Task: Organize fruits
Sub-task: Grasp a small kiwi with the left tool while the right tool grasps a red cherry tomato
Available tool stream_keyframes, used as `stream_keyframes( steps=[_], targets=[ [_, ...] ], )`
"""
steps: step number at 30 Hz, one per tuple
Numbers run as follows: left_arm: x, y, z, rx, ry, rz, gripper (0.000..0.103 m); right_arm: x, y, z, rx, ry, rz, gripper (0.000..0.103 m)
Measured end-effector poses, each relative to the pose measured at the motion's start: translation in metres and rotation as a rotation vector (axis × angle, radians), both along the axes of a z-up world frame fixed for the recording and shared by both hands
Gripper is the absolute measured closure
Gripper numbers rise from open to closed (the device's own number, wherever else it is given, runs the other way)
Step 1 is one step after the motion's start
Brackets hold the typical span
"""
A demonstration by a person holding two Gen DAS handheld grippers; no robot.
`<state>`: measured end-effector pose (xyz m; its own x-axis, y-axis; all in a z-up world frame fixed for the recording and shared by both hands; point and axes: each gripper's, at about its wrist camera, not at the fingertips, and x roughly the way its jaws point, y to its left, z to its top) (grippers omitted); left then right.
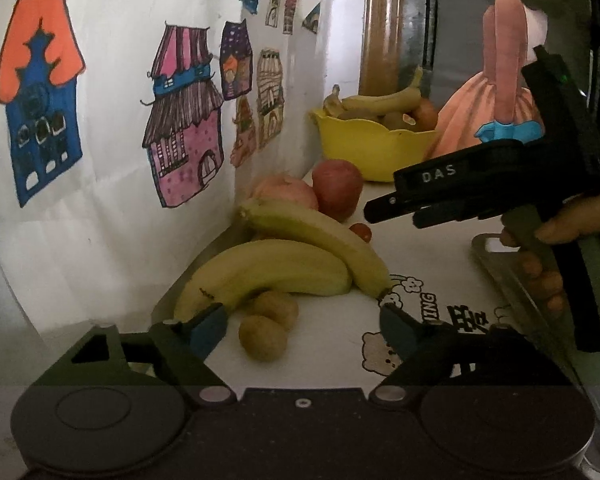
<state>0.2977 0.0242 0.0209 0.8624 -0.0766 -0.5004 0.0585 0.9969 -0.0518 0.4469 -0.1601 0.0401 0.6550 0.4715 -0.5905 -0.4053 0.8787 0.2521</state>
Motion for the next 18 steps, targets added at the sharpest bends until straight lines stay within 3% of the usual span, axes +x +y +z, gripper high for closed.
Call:
stream_keyframes(
  steps=[5,13,18],
  targets=[
    [0.003,0.003,-0.003,-0.005,0.005,0.02,0.028,0.013,0.012,-0.008,0.008,0.039,0.002,0.04],
    [0.011,0.005,-0.006,-0.036,0.011,0.065,0.029,0.021,0.021,-0.014,0.019,0.055,-0.037,0.043],
    [0.011,0.005,-0.006,-0.035,0.006,0.081,0.033,0.022,0.022,-0.014,0.029,0.064,-0.045,0.054]
  ],
)
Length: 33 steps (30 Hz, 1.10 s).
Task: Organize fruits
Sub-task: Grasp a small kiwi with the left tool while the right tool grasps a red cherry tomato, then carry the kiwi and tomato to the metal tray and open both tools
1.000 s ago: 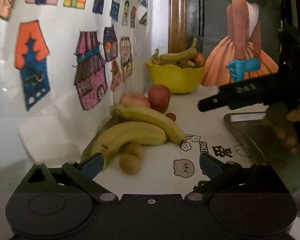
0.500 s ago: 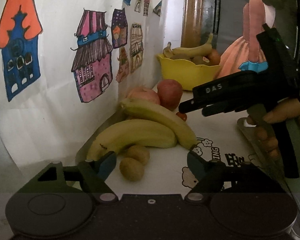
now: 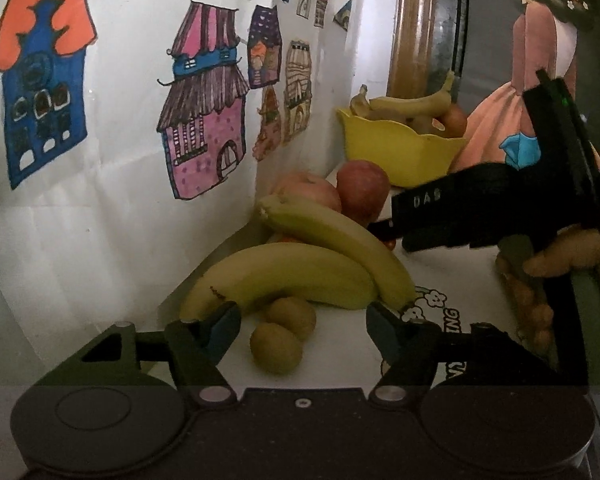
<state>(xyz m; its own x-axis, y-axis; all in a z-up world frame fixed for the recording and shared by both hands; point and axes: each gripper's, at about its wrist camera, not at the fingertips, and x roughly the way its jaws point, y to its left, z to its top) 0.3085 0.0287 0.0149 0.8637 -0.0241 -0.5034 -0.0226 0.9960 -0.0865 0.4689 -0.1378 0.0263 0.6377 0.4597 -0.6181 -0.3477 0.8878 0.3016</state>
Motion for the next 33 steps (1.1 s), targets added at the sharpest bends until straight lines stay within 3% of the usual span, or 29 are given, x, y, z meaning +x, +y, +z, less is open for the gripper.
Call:
stream_keyframes(
  steps=[4,6,11,19,21,26,33],
  targets=[
    [-0.001,0.0,0.0,0.001,0.001,0.008,0.04,0.002,0.003,-0.003,0.008,0.01,-0.006,0.061],
    [0.001,0.001,-0.001,-0.005,0.023,-0.003,0.05,0.002,0.003,-0.002,0.003,0.005,-0.009,0.064],
    [0.007,0.006,-0.006,-0.045,0.073,-0.002,0.054,-0.002,0.002,-0.001,-0.019,-0.019,0.004,0.074],
    [0.008,0.003,-0.006,-0.031,0.071,0.013,0.054,0.0,-0.004,-0.002,-0.001,-0.04,0.022,0.074],
    [0.008,0.004,-0.006,-0.033,0.075,0.025,0.066,-0.001,-0.005,-0.002,0.0,-0.044,0.025,0.074],
    [0.008,0.001,-0.005,-0.026,0.078,0.019,0.073,-0.009,-0.015,-0.001,0.014,-0.045,0.011,0.075],
    [0.003,-0.01,-0.006,-0.026,0.083,-0.023,0.073,-0.028,-0.033,0.001,0.012,-0.003,0.033,0.075]
  ],
)
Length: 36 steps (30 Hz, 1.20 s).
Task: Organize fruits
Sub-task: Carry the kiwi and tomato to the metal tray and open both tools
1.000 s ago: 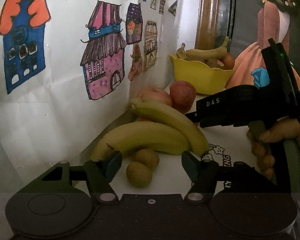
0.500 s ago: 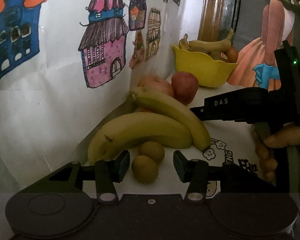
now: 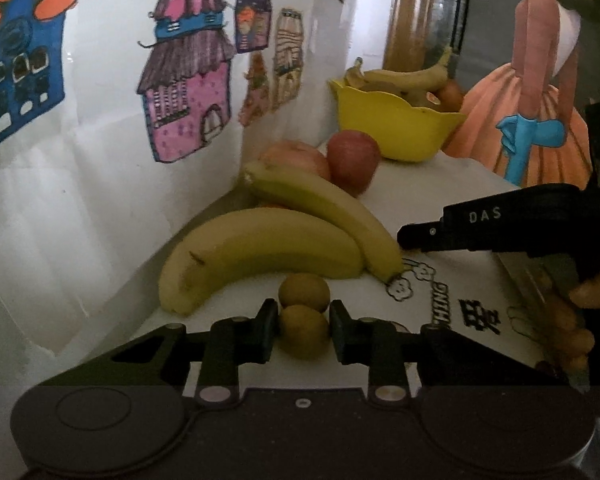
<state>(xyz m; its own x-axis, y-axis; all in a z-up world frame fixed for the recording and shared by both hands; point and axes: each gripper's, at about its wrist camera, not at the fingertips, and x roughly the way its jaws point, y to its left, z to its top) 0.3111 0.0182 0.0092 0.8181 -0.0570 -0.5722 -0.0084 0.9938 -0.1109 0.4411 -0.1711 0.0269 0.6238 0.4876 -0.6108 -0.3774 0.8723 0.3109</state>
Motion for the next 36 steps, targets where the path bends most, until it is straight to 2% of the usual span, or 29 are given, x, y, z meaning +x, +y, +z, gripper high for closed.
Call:
stream_keyframes(
  steps=[7,14,21,26,32,36],
  targets=[
    [-0.015,-0.007,-0.001,0.009,-0.007,-0.047,0.073,-0.026,-0.009,0.003,0.008,0.049,0.051,0.075],
    [-0.031,-0.011,-0.002,-0.037,0.0,-0.083,0.073,-0.056,-0.018,0.002,0.027,0.054,0.116,0.075],
    [-0.042,-0.028,-0.003,-0.059,-0.001,-0.122,0.073,-0.081,-0.034,0.003,0.089,0.055,0.155,0.075],
    [-0.036,-0.046,-0.004,-0.056,0.0,-0.13,0.073,-0.1,-0.054,0.016,0.087,-0.014,0.15,0.075],
    [-0.022,-0.068,0.0,-0.09,0.011,-0.126,0.073,-0.11,-0.085,0.025,0.072,-0.104,0.105,0.075],
    [-0.008,-0.088,0.007,-0.098,-0.011,-0.153,0.073,-0.112,-0.11,0.03,0.048,-0.149,0.053,0.075]
  ],
)
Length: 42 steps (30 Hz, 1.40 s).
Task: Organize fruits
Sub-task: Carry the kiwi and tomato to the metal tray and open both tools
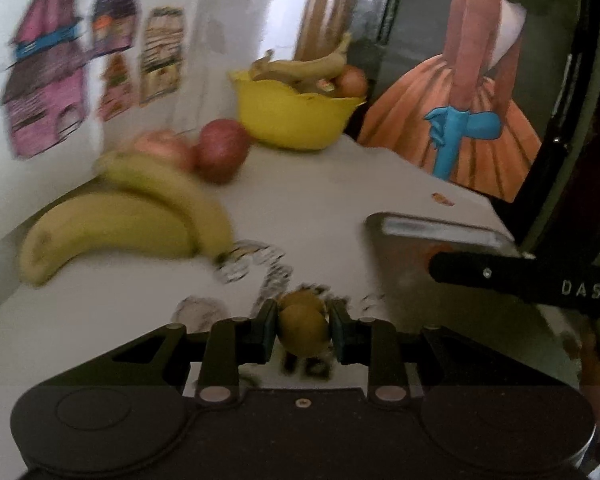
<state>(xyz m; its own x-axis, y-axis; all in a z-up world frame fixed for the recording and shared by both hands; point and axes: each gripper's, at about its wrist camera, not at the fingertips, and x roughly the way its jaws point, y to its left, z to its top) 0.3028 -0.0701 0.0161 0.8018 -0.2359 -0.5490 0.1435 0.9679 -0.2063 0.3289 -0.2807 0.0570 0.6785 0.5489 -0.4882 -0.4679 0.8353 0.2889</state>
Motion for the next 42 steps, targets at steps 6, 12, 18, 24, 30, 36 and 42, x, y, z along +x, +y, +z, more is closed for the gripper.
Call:
stream_keyframes(
  steps=[6,12,18,24,30,36,42],
  targets=[
    [0.029,-0.042,0.013,-0.033,-0.041,-0.073,0.073,0.003,-0.042,-0.001,-0.048,-0.028,-0.118,0.075],
    [0.056,-0.077,0.012,-0.056,-0.038,-0.111,0.074,0.008,-0.071,0.002,-0.087,-0.059,-0.229,0.075],
    [0.08,-0.096,0.006,-0.076,0.005,-0.147,0.074,0.022,-0.086,-0.006,-0.096,0.006,-0.261,0.075],
    [0.089,-0.098,0.003,-0.094,0.016,-0.152,0.074,0.03,-0.091,-0.012,-0.069,0.055,-0.267,0.074],
    [0.089,-0.092,0.004,-0.116,0.027,-0.137,0.072,0.028,-0.092,-0.011,-0.063,0.047,-0.283,0.06],
    [0.077,-0.075,0.013,-0.184,0.006,-0.097,0.044,0.018,-0.095,-0.006,-0.034,0.032,-0.306,0.046],
    [0.054,-0.049,0.026,-0.212,-0.047,-0.023,0.016,-0.01,-0.096,0.01,-0.014,-0.04,-0.347,0.012]
  ],
)
